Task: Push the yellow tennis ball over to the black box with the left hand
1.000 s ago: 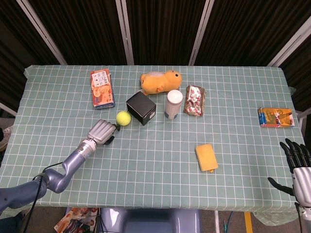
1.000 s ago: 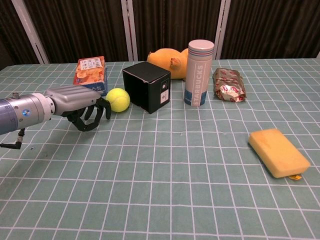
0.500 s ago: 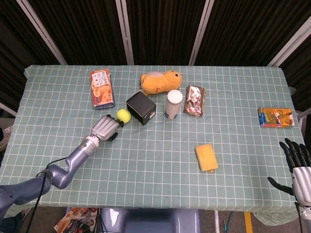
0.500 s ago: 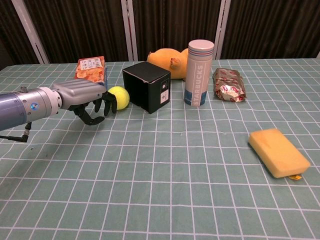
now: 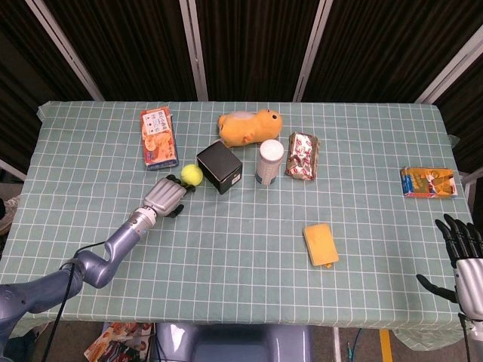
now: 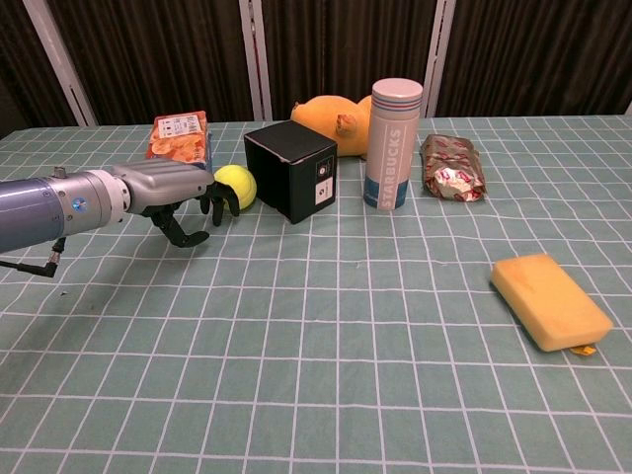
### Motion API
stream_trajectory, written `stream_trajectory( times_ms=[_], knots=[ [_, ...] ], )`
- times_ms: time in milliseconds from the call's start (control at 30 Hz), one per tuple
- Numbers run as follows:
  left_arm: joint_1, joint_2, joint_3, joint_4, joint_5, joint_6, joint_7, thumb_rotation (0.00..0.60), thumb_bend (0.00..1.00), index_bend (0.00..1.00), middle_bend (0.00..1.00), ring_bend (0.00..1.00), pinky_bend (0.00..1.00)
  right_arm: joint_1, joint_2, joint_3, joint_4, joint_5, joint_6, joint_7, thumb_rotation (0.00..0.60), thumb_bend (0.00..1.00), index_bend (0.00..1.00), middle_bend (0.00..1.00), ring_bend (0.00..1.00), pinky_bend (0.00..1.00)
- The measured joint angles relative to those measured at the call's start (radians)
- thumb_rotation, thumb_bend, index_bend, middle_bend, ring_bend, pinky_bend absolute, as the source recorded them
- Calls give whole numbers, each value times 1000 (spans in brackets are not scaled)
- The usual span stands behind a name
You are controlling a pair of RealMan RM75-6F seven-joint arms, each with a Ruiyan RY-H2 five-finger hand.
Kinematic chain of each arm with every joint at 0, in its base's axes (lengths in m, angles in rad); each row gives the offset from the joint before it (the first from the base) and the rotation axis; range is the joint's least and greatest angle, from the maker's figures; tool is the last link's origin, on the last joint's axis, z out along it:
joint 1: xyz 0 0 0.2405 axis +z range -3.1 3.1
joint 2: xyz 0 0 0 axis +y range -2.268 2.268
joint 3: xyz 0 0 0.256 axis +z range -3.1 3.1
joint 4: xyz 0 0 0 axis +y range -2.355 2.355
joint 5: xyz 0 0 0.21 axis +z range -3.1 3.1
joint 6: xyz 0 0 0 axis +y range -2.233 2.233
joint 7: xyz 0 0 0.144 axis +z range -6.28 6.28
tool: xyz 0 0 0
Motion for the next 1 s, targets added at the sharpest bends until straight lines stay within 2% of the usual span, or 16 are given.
stream_trajectory(
  times_ms=[233,333,433,533,600,733,900,967,1000],
  knots=[
    [-4,6,-1,-14,8,15,-16,600,430,189,255,232,205,-1,1,-3,-2,-7,3,0,600,115,0,0,0,0],
    [-9,5,-1,-15,20,24,-32,600,429,186,242,221,175,-1,1,-4,-3,-10,4,-1,600,115,0,0,0,0],
    [-18,2,-3,-12,31,26,-59,600,426,180,213,173,64,-1,1,-4,-4,-11,6,-1,600,115,0,0,0,0],
    [-33,-6,-6,0,41,21,-96,600,427,177,195,140,0,-1,2,-4,-4,-11,6,0,600,115,0,0,0,0],
    [-45,-12,-6,9,52,18,-113,600,427,177,194,139,1,-2,3,-4,-3,-10,7,4,600,115,0,0,0,0],
    [-52,-15,3,9,69,18,-130,600,426,173,191,148,107,-3,5,-3,-1,-8,9,11,600,114,0,0,0,0],
    [-52,-5,14,-5,90,45,-122,600,427,172,190,148,21,-4,6,-4,2,-11,12,14,600,115,0,0,0,0],
    [-55,-1,13,-10,90,46,-120,600,426,175,193,148,38,-4,6,-4,1,-14,14,14,600,114,0,0,0,0],
    [-56,1,12,-12,89,43,-122,600,426,181,198,154,93,-4,6,-4,0,-15,16,14,600,114,0,0,0,0]
  ],
)
